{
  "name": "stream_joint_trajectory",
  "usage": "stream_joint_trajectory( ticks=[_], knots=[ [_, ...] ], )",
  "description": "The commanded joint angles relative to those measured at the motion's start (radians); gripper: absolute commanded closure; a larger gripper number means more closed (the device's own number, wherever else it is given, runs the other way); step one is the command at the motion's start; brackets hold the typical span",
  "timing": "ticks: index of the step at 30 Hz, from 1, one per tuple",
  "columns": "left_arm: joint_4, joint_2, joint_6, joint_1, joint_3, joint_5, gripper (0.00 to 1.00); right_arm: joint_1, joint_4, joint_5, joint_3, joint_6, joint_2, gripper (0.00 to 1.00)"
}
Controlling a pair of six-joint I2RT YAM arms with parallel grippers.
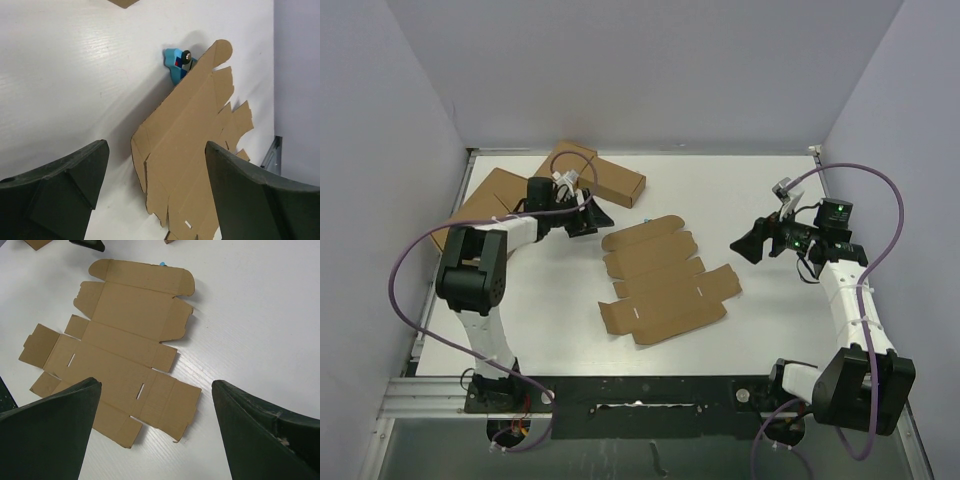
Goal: Fold the paper box
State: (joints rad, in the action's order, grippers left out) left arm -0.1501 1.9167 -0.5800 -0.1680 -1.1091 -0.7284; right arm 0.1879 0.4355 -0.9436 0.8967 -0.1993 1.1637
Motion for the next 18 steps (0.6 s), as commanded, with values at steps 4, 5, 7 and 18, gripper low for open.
stream_joint_trajectory(
  ticks=[4, 5, 7, 18],
  knots=[
    [0.241, 0.082, 0.203, -0.077, -0.168, 0.081, 0.25, -0.015, -0.018, -0.007, 0.022, -0.011, -0.003, 0.02],
    [0.261, 0.092, 0.214, -0.083, -0.183, 0.081, 0.27, -0.015, -0.017, -0.005, 0.022, -0.011, -0.002, 0.02],
    [0.276, 0.111, 0.226, -0.089, -0.202, 0.078, 0.3, -0.015, -0.016, -0.002, 0.023, -0.012, -0.003, 0.02],
    [0.241, 0.116, 0.282, -0.101, -0.19, -0.016, 0.59, -0.016, -0.014, 0.0, 0.025, -0.013, -0.004, 0.02]
  ],
)
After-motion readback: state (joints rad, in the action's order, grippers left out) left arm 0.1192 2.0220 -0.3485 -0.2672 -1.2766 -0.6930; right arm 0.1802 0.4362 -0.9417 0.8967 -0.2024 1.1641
